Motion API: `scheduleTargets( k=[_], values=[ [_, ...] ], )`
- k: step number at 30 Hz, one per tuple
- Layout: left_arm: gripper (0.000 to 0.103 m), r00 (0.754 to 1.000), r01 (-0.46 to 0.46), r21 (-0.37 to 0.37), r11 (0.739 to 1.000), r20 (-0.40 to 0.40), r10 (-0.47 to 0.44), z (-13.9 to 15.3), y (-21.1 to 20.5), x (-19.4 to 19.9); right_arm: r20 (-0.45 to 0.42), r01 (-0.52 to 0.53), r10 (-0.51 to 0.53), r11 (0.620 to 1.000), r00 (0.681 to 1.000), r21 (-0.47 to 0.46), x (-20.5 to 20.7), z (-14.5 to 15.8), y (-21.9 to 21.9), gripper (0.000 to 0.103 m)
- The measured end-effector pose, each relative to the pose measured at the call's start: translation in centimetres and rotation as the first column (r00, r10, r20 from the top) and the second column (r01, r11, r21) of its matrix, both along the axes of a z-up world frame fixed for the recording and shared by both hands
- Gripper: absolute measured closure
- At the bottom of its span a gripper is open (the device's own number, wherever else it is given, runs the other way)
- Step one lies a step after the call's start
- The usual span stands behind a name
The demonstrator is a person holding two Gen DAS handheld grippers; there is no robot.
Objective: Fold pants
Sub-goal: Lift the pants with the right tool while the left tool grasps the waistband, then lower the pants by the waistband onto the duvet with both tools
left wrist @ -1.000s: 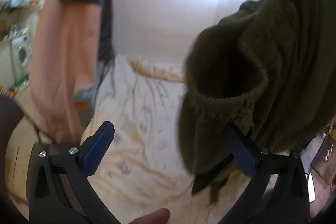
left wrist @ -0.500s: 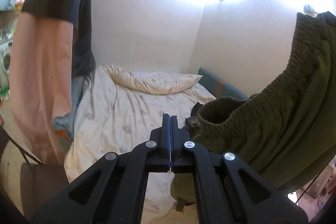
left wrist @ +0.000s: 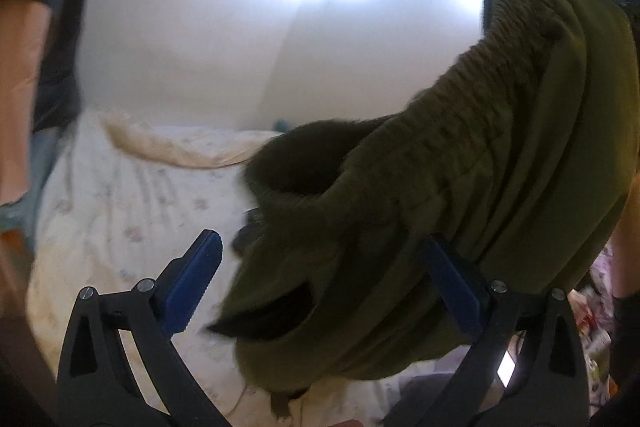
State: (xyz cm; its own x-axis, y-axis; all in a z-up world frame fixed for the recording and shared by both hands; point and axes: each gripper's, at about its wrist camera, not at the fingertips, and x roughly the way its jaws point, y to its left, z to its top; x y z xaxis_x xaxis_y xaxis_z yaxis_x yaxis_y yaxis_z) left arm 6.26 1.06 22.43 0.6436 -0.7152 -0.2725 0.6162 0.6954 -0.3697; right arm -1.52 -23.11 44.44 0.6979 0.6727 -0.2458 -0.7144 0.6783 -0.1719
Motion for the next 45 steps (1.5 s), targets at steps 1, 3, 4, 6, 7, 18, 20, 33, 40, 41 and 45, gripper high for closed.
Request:
scheduleTargets(
  k=[1, 3, 4, 6, 7, 18, 20, 33, 40, 41, 45],
  values=[
    [0.004, 1.000, 0.020, 0.000, 1.000, 0.001, -0.020, 0.1, -0.6, 0.5, 0.002, -0.004, 0.004, 1.000, 1.000, -0.001, 0.0, 0.0, 0.0, 0.098],
    [0.030, 0.997, 0.072, -0.006, 0.997, -0.036, -0.072, -0.1, -2.2, 2.3, 0.002, 0.009, -0.009, 1.000, 1.000, -0.006, 0.2, -0.1, 0.0, 0.098],
    [0.066, 0.992, 0.105, -0.022, 0.994, -0.071, -0.107, -0.4, -2.9, 3.0, -0.003, 0.019, -0.019, 1.000, 1.000, -0.009, 0.5, -0.2, 0.0, 0.098],
    [0.090, 0.988, 0.093, -0.025, 0.995, -0.123, -0.095, -0.4, -3.7, 4.2, -0.013, 0.069, -0.070, 0.997, 0.997, -0.036, 1.2, -0.6, -0.1, 0.098],
    [0.092, 0.993, 0.054, 0.005, 0.999, -0.104, -0.053, -0.2, -3.9, 3.8, -0.013, 0.096, -0.097, 0.994, 0.995, -0.043, 1.6, -0.8, -0.3, 0.098],
    [0.094, 0.957, -0.289, 0.182, 0.940, 0.088, 0.277, 7.2, 1.6, -2.3, -0.106, 0.320, -0.320, 0.947, 0.942, -0.011, 5.2, -1.8, -4.3, 0.098],
    [0.094, 0.939, -0.337, 0.191, 0.922, 0.135, 0.315, 9.6, 2.3, -3.4, -0.114, 0.327, -0.325, 0.945, 0.939, 0.000, 5.6, -1.4, -4.6, 0.098],
    [0.094, 0.738, -0.590, 0.135, 0.796, 0.489, 0.464, 27.3, 3.2, -16.0, 0.218, 0.298, -0.322, 0.945, 0.922, 0.135, -2.8, 11.8, -2.9, 0.098],
    [0.093, 0.697, -0.652, 0.132, 0.747, 0.490, 0.523, 28.3, 2.4, -17.9, 0.176, 0.287, -0.309, 0.948, 0.935, 0.138, -2.1, 11.8, -1.7, 0.098],
    [0.093, 0.699, -0.657, 0.142, 0.741, 0.482, 0.528, 27.4, 2.3, -17.2, 0.150, 0.287, -0.304, 0.949, 0.941, 0.128, -1.0, 10.8, -1.6, 0.098],
    [0.093, 0.741, -0.634, 0.188, 0.750, 0.426, 0.519, 23.8, 2.0, -13.7, 0.086, 0.317, -0.324, 0.945, 0.942, 0.086, 2.6, 6.9, -1.4, 0.098]
  ],
)
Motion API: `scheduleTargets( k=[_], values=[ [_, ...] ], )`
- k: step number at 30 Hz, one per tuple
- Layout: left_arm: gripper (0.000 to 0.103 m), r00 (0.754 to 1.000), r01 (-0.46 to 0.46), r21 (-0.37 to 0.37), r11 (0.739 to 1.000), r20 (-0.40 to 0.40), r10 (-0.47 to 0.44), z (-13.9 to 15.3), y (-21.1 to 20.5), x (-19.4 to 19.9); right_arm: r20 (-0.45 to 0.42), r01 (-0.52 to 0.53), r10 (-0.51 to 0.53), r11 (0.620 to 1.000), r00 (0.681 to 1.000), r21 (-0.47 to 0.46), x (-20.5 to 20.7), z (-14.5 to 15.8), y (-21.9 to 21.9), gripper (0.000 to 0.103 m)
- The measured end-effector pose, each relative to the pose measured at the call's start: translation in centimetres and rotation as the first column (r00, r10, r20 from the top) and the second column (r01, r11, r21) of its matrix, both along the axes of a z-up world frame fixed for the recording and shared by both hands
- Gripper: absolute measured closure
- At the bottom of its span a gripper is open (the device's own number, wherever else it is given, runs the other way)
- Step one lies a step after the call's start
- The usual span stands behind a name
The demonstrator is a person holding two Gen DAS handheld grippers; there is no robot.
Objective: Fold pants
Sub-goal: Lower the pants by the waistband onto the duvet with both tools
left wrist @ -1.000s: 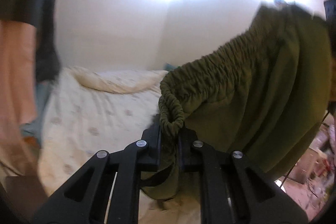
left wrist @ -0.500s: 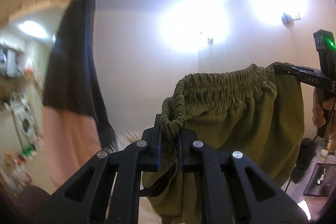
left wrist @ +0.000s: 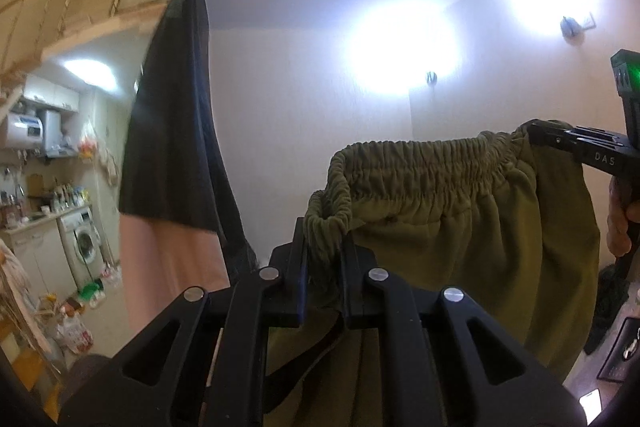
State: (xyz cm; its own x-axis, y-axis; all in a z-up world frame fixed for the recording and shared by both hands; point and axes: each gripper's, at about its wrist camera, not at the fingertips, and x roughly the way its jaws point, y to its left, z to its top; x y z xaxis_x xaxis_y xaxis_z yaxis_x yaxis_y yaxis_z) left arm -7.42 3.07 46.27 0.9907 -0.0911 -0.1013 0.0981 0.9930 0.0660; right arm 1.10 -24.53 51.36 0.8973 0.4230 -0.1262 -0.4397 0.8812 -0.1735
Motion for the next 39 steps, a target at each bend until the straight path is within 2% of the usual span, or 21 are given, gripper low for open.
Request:
scheduleTargets(
  k=[5, 10, 13, 17, 22, 24, 26, 28, 30, 33, 35, 36, 37, 38, 39],
  values=[
    [0.093, 0.991, 0.005, 0.017, 1.000, -0.132, -0.003, -6.4, -0.8, 7.4, -0.123, 0.039, -0.041, 0.999, 0.992, -0.017, 6.4, -5.3, 0.4, 0.098],
    [0.093, 0.974, -0.015, 0.021, 1.000, -0.226, 0.020, -12.1, -1.0, 15.4, -0.225, 0.067, -0.081, 0.995, 0.971, -0.068, 14.6, -10.8, 1.6, 0.098],
    [0.093, 0.961, -0.029, 0.032, 0.999, -0.273, 0.037, -15.8, -0.8, 20.2, -0.261, 0.076, -0.103, 0.991, 0.960, -0.112, 19.9, -14.3, 2.9, 0.098],
    [0.093, 0.938, -0.063, 0.048, 0.997, -0.340, 0.075, -21.1, 0.5, 28.7, -0.326, 0.112, -0.163, 0.979, 0.931, -0.171, 29.7, -19.0, 5.6, 0.099],
    [0.093, 0.937, -0.100, 0.096, 0.990, -0.326, 0.126, -25.0, 3.3, 39.5, -0.355, 0.183, -0.224, 0.972, 0.907, -0.147, 40.6, -23.3, 8.3, 0.099],
    [0.092, 0.932, -0.123, 0.112, 0.986, -0.328, 0.154, -26.5, 4.7, 43.0, -0.420, 0.167, -0.201, 0.979, 0.885, -0.117, 43.9, -25.7, 9.4, 0.098],
    [0.090, 0.909, -0.149, 0.122, 0.981, -0.374, 0.184, -29.6, 6.3, 46.5, -0.493, 0.149, -0.192, 0.981, 0.849, -0.127, 46.9, -29.4, 10.5, 0.098],
    [0.090, 0.880, -0.166, 0.142, 0.976, -0.426, 0.211, -33.4, 7.4, 50.3, -0.526, 0.139, -0.212, 0.975, 0.823, -0.175, 49.7, -33.4, 12.0, 0.098],
    [0.089, 0.841, -0.168, 0.176, 0.970, -0.488, 0.234, -38.2, 8.2, 53.4, -0.552, 0.139, -0.228, 0.970, 0.802, -0.200, 51.8, -37.7, 13.4, 0.098],
    [0.087, 0.782, -0.181, 0.225, 0.957, -0.557, 0.279, -43.0, 8.3, 55.6, -0.585, 0.132, -0.253, 0.961, 0.770, -0.242, 53.6, -42.4, 15.0, 0.098],
    [0.087, 0.763, -0.185, 0.223, 0.957, -0.582, 0.283, -45.5, 8.4, 56.2, -0.611, 0.119, -0.254, 0.960, 0.750, -0.253, 54.1, -44.9, 15.8, 0.094],
    [0.086, 0.758, -0.191, 0.222, 0.956, -0.585, 0.288, -46.2, 8.3, 56.2, -0.637, 0.106, -0.253, 0.960, 0.729, -0.260, 54.4, -46.4, 16.2, 0.086],
    [0.074, 0.747, -0.194, 0.219, 0.956, -0.599, 0.289, -47.0, 8.4, 56.5, -0.655, 0.101, -0.263, 0.956, 0.709, -0.274, 54.7, -47.5, 16.4, 0.074],
    [0.050, 0.725, -0.203, 0.224, 0.953, -0.620, 0.300, -48.1, 8.6, 56.7, -0.666, 0.104, -0.279, 0.951, 0.692, -0.290, 54.7, -48.6, 16.2, 0.063],
    [0.040, 0.714, -0.210, 0.223, 0.952, -0.630, 0.306, -48.5, 8.5, 56.3, -0.677, 0.110, -0.289, 0.949, 0.677, -0.295, 54.7, -49.3, 15.9, 0.034]
  ],
)
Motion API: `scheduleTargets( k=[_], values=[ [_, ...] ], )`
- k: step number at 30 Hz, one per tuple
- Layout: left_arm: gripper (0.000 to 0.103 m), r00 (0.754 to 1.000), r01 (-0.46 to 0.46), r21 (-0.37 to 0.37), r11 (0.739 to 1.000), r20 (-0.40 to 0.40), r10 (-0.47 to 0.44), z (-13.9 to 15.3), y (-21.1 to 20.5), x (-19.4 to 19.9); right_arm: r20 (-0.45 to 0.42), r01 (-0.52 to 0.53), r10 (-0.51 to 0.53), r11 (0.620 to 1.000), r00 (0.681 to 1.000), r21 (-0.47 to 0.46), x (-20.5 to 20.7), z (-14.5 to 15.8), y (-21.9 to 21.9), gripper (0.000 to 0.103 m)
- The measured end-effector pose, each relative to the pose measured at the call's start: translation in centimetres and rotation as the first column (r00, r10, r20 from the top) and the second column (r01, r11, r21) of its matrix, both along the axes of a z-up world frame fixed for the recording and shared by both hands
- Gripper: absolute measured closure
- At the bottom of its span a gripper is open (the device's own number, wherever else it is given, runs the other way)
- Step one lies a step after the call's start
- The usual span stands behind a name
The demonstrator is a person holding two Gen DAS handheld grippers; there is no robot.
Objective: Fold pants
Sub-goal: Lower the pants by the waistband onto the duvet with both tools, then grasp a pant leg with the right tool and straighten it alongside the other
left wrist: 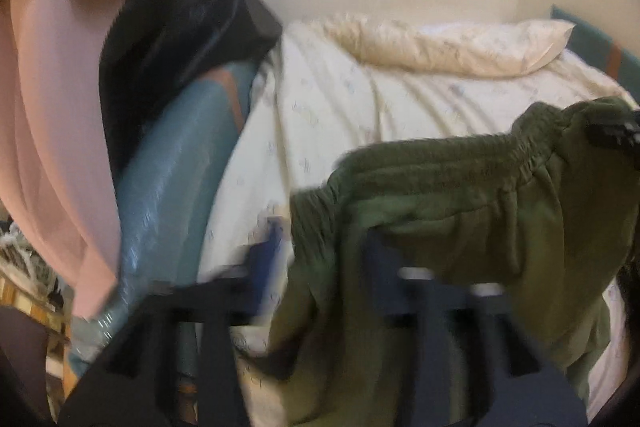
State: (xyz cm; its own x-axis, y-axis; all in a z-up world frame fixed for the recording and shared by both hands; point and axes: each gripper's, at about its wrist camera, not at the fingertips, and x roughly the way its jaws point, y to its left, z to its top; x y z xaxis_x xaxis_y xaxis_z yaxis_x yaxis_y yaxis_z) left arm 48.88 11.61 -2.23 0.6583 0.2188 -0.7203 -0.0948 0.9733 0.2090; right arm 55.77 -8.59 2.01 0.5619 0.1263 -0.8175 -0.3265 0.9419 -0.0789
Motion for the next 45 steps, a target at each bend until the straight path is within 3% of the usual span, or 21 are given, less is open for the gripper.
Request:
scheduleTargets(
  k=[1, 4, 11, 15, 21, 26, 29, 35, 39, 42, 45],
  values=[
    [0.031, 1.000, -0.011, -0.010, 1.000, 0.007, 0.012, -0.4, 0.2, -0.7, -0.001, 0.010, -0.010, 1.000, 1.000, 0.003, 0.0, -0.4, -0.2, 0.023],
    [0.020, 0.999, -0.044, -0.029, 0.999, -0.001, 0.044, -0.9, 1.6, -1.9, 0.008, 0.031, -0.031, 0.999, 1.000, -0.029, -0.9, -1.2, -1.2, 0.023],
    [0.020, 0.999, -0.017, -0.030, 0.999, -0.052, 0.015, -0.4, 2.2, -6.8, -0.047, -0.008, 0.009, 1.000, 0.999, 0.028, -6.0, -1.3, -4.2, 0.023],
    [0.020, 0.997, -0.040, -0.106, 0.994, -0.071, 0.033, -0.1, 2.7, -11.7, -0.090, -0.013, 0.020, 0.997, 0.996, 0.074, -11.5, -1.6, -7.0, 0.023],
    [0.020, 0.994, -0.089, -0.251, 0.964, -0.081, 0.071, 0.4, 2.2, -22.8, -0.165, 0.073, -0.034, 0.969, 0.986, 0.235, -22.8, -2.7, -11.9, 0.023],
    [0.020, 0.993, -0.082, -0.282, 0.956, -0.107, 0.054, -0.1, 0.4, -30.4, -0.172, 0.103, -0.052, 0.947, 0.984, 0.304, -31.8, -4.0, -13.7, 0.023],
    [0.020, 0.992, -0.073, -0.274, 0.959, -0.115, 0.042, -0.4, -0.9, -34.8, -0.182, 0.109, -0.050, 0.938, 0.982, 0.329, -37.0, -5.1, -14.3, 0.023],
    [0.020, 0.995, -0.051, -0.260, 0.964, -0.095, 0.027, -0.5, -2.3, -41.4, -0.228, 0.141, -0.065, 0.931, 0.972, 0.336, -43.7, -7.7, -15.3, 0.023],
    [0.020, 0.997, -0.043, -0.262, 0.964, -0.075, 0.024, -0.8, -2.8, -44.9, -0.280, 0.191, -0.099, 0.926, 0.955, 0.325, -46.2, -10.4, -16.4, 0.023],
    [0.020, 0.997, -0.032, -0.261, 0.965, -0.070, 0.014, -1.6, -3.0, -46.6, -0.349, 0.245, -0.114, 0.901, 0.930, 0.359, -46.9, -12.3, -17.4, 0.023],
    [0.020, 0.998, -0.003, -0.223, 0.975, -0.057, -0.010, -2.5, -3.2, -47.6, -0.382, 0.290, -0.148, 0.893, 0.912, 0.344, -47.1, -13.9, -18.1, 0.023]
  ],
)
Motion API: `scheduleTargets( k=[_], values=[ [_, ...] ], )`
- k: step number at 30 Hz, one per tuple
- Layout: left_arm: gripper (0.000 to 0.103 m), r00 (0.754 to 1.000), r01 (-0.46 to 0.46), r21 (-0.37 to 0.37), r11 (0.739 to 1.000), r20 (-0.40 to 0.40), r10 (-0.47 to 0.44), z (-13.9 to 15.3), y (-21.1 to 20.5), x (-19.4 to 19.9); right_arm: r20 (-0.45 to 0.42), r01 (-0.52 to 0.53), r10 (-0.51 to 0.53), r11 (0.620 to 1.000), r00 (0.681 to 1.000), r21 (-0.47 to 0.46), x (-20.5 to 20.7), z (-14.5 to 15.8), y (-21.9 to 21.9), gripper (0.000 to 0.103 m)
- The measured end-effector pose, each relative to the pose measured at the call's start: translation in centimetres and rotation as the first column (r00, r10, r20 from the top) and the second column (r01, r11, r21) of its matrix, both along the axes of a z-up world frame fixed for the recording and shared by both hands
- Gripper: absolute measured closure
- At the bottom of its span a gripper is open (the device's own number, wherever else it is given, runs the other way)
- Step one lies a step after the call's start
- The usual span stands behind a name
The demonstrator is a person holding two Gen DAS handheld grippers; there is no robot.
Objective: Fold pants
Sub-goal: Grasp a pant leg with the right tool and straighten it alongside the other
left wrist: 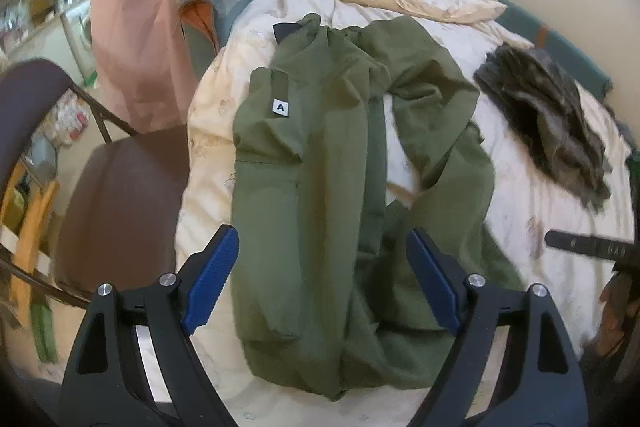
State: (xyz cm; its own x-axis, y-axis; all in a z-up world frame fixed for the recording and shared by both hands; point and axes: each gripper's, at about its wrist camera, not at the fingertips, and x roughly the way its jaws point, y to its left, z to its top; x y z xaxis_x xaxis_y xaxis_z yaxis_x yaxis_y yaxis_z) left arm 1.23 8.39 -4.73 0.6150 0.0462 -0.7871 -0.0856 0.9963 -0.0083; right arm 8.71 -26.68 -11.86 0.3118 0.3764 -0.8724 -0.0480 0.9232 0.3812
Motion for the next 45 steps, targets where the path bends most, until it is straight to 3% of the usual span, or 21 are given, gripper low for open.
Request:
scheduleTargets(
  k=[3, 6, 12, 14, 15, 16, 17, 20, 24, 26, 29, 32, 35, 39, 41, 43, 45],
  values=[
    [0.020, 0.998, -0.041, -0.035, 0.999, -0.044, 0.040, -1.1, 0.7, -0.1, -0.083, 0.024, -0.022, 1.000, 0.996, 0.020, 0.2, -2.0, 0.0, 0.023],
    [0.020, 0.996, -0.068, -0.092, 0.993, -0.069, 0.062, -1.8, 1.2, 0.0, -0.088, 0.000, 0.001, 1.000, 0.996, 0.010, 0.4, -2.7, 0.9, 0.023],
    [0.020, 0.997, -0.055, -0.058, 0.997, -0.064, 0.051, -2.0, 0.4, 0.1, -0.109, -0.092, 0.092, 0.996, 0.990, 0.005, 1.1, -3.8, 4.5, 0.027],
    [0.020, 0.997, -0.058, -0.062, 0.996, -0.063, 0.054, -2.0, 0.5, 0.3, -0.107, -0.125, 0.127, 0.992, 0.986, 0.025, 1.3, -4.0, 5.5, 0.050],
    [0.020, 0.996, -0.062, -0.054, 0.997, -0.060, 0.058, -1.9, 0.5, 0.4, -0.106, -0.154, 0.155, 0.988, 0.982, 0.021, 1.3, -4.1, 6.0, 0.077],
    [0.020, 0.996, -0.070, -0.044, 0.997, -0.054, 0.067, -1.9, 0.6, 0.4, -0.100, -0.172, 0.172, 0.985, 0.980, 0.009, 1.2, -4.0, 6.2, 0.094],
    [0.020, 0.995, -0.084, -0.040, 0.996, -0.051, 0.082, -1.8, 0.8, 0.5, -0.089, -0.187, 0.186, 0.982, 0.979, -0.003, 1.1, -3.8, 6.3, 0.100],
    [0.020, 0.992, -0.114, -0.069, 0.991, -0.060, 0.110, -1.9, 1.4, 0.6, -0.024, -0.198, 0.197, 0.980, 0.980, -0.014, 0.1, -1.6, 5.8, 0.102],
    [0.020, 0.990, -0.134, -0.046, 0.990, -0.054, 0.131, -1.8, 1.8, 0.6, 0.109, -0.166, 0.159, 0.985, 0.981, 0.057, -2.4, 4.4, 2.3, 0.103],
    [0.020, 0.987, -0.151, -0.046, 0.987, -0.052, 0.149, -1.7, 2.1, 0.6, 0.177, -0.136, 0.127, 0.990, 0.976, 0.041, -3.7, 6.9, 0.3, 0.103],
    [0.020, 0.985, -0.166, -0.058, 0.984, -0.059, 0.162, -1.8, 2.5, 0.7, 0.290, 0.042, -0.039, 0.999, 0.956, -0.004, -4.2, 11.2, -5.4, 0.103],
    [0.020, 0.985, -0.168, -0.051, 0.985, -0.058, 0.165, -1.8, 2.6, 0.7, 0.344, 0.199, -0.161, 0.977, 0.925, -0.079, -3.0, 12.7, -9.2, 0.103],
    [0.020, 0.986, -0.159, -0.034, 0.987, -0.052, 0.157, -1.8, 2.2, 0.7, 0.186, 0.135, -0.117, 0.987, 0.976, -0.089, -0.3, 10.0, -9.1, 0.103],
    [0.020, 0.988, -0.145, -0.006, 0.989, -0.045, 0.144, -1.9, 1.6, 0.7, 0.077, 0.022, -0.019, 0.999, 0.997, -0.034, 1.5, 7.1, -5.4, 0.103],
    [0.020, 0.990, -0.138, -0.003, 0.990, -0.042, 0.137, -1.8, 1.5, 0.7, 0.081, -0.061, 0.053, 0.993, 0.995, 0.104, 1.8, 7.7, -3.2, 0.103],
    [0.020, 0.991, -0.127, 0.003, 0.992, -0.037, 0.127, -1.7, 1.4, 0.8, 0.133, -0.188, 0.157, 0.945, 0.978, 0.267, 1.5, 9.3, -0.8, 0.102],
    [0.020, 0.992, -0.125, 0.011, 0.992, -0.034, 0.126, -1.7, 1.3, 1.0, 0.195, -0.273, 0.225, 0.923, 0.955, 0.273, 1.0, 10.7, 1.5, 0.096]
  ],
)
